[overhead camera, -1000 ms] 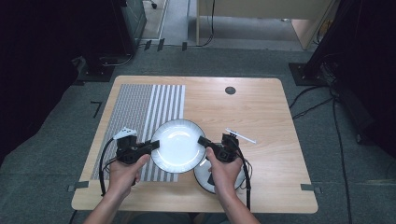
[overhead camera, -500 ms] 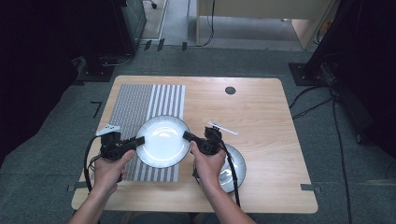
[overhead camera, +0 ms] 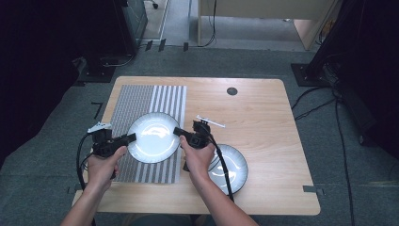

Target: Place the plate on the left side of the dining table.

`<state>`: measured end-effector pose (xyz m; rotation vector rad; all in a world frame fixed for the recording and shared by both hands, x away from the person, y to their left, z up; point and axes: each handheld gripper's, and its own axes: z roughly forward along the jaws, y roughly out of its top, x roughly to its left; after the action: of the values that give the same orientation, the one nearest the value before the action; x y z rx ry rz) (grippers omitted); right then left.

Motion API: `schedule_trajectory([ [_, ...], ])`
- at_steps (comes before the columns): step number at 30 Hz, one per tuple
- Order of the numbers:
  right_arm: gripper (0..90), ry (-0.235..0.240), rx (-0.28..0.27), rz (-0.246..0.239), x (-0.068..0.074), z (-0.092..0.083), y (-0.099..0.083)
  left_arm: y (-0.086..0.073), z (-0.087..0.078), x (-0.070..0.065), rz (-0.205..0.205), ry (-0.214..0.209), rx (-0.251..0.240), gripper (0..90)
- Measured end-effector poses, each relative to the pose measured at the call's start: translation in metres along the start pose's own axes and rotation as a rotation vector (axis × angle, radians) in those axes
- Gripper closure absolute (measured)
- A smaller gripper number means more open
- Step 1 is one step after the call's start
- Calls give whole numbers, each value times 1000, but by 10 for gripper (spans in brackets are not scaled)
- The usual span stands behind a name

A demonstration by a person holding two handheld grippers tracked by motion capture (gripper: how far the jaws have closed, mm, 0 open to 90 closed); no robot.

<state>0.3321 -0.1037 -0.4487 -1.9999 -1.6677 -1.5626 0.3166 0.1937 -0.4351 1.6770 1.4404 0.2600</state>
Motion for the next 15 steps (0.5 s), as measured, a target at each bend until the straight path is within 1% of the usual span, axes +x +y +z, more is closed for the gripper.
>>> schedule_trajectory([
  [4,842,-3,18,12,4,12,1,4,2,10,-12,18,1,748],
  [10,842,-7,30,8,6,33,5,9,8,26,-34,35,5,751],
  [11,843,-4,34,19,6,37,6,10,9,27,-34,39,9,752],
  [12,843,-9,37,13,5,40,7,11,10,29,-34,47,10,751],
  [13,842,-6,39,15,5,44,8,11,12,31,-41,49,4,750],
  [15,841,6,41,29,4,49,9,13,13,34,-41,55,7,750],
])
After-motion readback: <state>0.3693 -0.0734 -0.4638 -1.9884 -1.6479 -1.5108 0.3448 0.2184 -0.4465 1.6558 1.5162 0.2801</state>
